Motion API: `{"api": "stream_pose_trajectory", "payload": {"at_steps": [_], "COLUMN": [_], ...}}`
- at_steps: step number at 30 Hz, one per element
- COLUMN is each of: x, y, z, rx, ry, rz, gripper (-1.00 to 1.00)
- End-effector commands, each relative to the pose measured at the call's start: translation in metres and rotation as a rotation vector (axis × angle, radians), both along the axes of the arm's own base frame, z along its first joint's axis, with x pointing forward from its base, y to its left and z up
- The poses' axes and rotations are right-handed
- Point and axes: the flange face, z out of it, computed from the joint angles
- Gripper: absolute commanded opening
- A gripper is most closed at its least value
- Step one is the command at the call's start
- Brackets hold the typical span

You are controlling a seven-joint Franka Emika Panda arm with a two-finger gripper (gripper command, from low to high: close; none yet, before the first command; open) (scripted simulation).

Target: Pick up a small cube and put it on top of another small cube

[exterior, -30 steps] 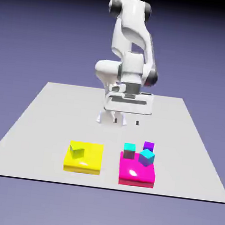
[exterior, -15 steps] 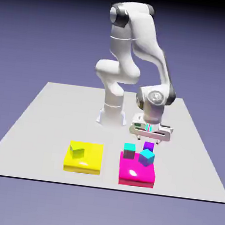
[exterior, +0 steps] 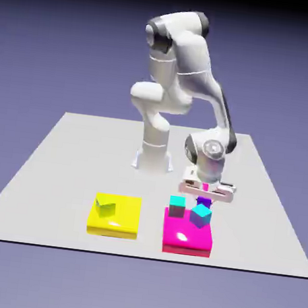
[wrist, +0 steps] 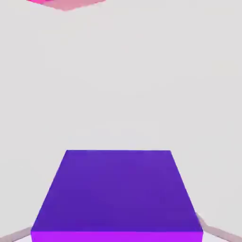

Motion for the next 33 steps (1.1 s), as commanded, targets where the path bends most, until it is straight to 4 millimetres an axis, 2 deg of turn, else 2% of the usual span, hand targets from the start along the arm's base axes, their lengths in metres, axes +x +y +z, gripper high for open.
{"api": "stream_pose_trajectory", "payload": {"at_steps": [1, 2, 4, 13, 17, 21, 26, 28, 33], "x": [0.001, 0.002, 0.002, 0.014, 0.047, 0.077, 0.100, 0.102, 0.095], "y": [-0.001, -0.002, -0.002, -0.061, -0.108, -0.148, -0.153, -0.150, -0.134], "z": [0.009, 0.017, 0.017, 0.029, 0.068, 0.114, 0.137, 0.137, 0.071], "rx": [-0.002, -0.003, -0.003, -0.155, -0.177, -0.119, -0.011, -0.002, -0.001], "ry": [0.001, 0.003, 0.003, 0.002, -0.012, -0.014, 0.002, 0.004, 0.004], "rz": [0.001, 0.001, 0.001, 0.075, -0.245, -0.633, -0.926, -0.940, -0.940], "gripper": [-1.00, -1.00, -1.00, -1.00, -1.00, -1.00, -1.00, -1.00, -1.00]}}
